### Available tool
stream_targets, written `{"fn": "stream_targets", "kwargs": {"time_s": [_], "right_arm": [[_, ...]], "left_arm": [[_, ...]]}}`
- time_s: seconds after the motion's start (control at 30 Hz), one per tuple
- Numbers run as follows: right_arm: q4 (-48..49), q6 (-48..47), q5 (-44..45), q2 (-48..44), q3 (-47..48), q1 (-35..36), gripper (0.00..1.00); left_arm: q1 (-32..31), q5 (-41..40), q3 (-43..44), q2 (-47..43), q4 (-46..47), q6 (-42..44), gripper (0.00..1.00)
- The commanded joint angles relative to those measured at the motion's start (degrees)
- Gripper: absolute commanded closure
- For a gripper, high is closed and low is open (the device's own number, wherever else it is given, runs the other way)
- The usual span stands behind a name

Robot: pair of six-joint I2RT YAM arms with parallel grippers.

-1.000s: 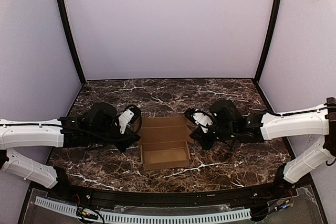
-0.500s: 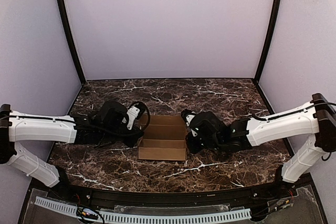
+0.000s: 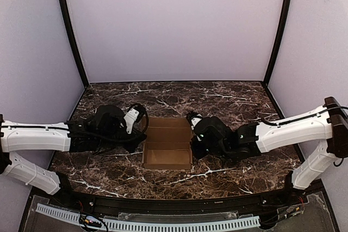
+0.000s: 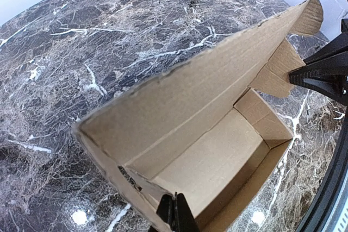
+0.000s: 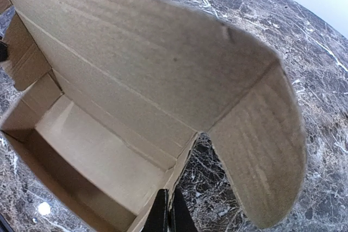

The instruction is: Fold the paper box

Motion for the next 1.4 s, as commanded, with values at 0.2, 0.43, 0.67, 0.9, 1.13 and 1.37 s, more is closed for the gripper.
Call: {"fn": "stream_targets", "kwargs": {"time_s": [0.2, 0.43, 0.67, 0.9, 1.13, 1.37], "right_arm": [[4.7, 3.6, -2.8, -2.9, 0.8, 1.7, 1.00], [6.4, 6.9, 0.4, -0.2, 0.5, 3.4, 1.00], [6.5, 8.2, 2.5, 1.0, -0.1, 4.2, 1.00], [6.5, 10.9, 3.4, 1.2, -1.3, 4.5, 1.00], [6.6, 12.0, 3.9, 1.3, -0.8, 5.2, 1.00], [6.6, 13.6, 3.8, 1.8, -2.8, 6.2, 1.00]], "left_arm": [[-1.3, 3.2, -5.2, -2.8, 6.1, 0.5, 1.00], [-2.2, 1.7, -5.6, -0.5, 7.5, 0.0, 1.00], [-2.8, 1.3, -5.3, 1.1, 8.2, -0.3, 1.00], [-3.5, 1.3, -5.2, 1.4, 8.0, -0.2, 1.00], [-4.1, 1.1, -5.0, 1.2, 7.9, -0.2, 1.00], [-4.6, 0.7, -5.5, 0.6, 8.0, -0.4, 1.00]]}}
